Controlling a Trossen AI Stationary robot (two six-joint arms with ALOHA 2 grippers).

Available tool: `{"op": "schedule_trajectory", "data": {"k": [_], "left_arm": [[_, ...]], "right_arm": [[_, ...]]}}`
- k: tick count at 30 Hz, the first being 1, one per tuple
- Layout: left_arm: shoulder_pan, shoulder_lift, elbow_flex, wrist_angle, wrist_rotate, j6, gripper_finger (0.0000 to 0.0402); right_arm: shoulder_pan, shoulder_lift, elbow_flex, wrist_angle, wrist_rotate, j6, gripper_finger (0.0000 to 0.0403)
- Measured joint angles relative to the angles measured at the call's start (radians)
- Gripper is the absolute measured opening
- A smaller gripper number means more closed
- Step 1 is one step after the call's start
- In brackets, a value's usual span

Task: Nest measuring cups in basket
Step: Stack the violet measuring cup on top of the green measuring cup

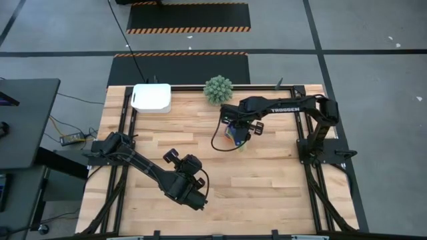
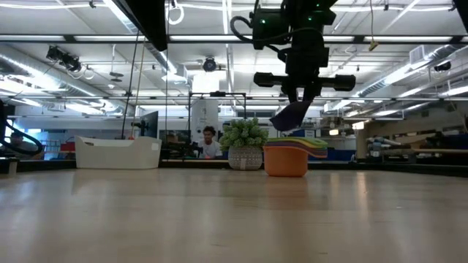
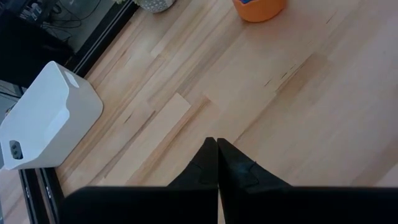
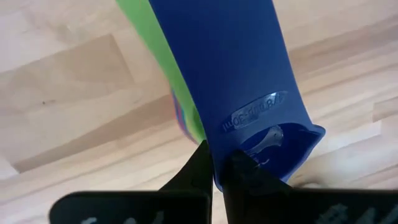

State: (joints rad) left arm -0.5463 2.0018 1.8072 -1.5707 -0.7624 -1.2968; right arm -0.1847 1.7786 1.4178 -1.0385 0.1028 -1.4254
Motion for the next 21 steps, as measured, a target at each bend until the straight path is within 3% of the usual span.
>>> {"op": "schedule_trajectory", "data": {"k": [8,14,21], "left_arm": [[0.000,0.000,0.000,0.000,0.000,0.003,0.0000],[0.000,0.000,0.000,0.000,0.000,0.053,0.0000],[0.000,0.000,0.000,0.000,0.000,0.081,0.0000]], "right_arm": [[-0.009,0.004,0.000,-0.032,-0.029,-0.011,0.0016],[-0.023,0.004,0.000,-0.031,-0.111,-0.006,0.0063],[-0.026,0.004,0.000,-0.032,-0.064,0.061,0.0075]]}}
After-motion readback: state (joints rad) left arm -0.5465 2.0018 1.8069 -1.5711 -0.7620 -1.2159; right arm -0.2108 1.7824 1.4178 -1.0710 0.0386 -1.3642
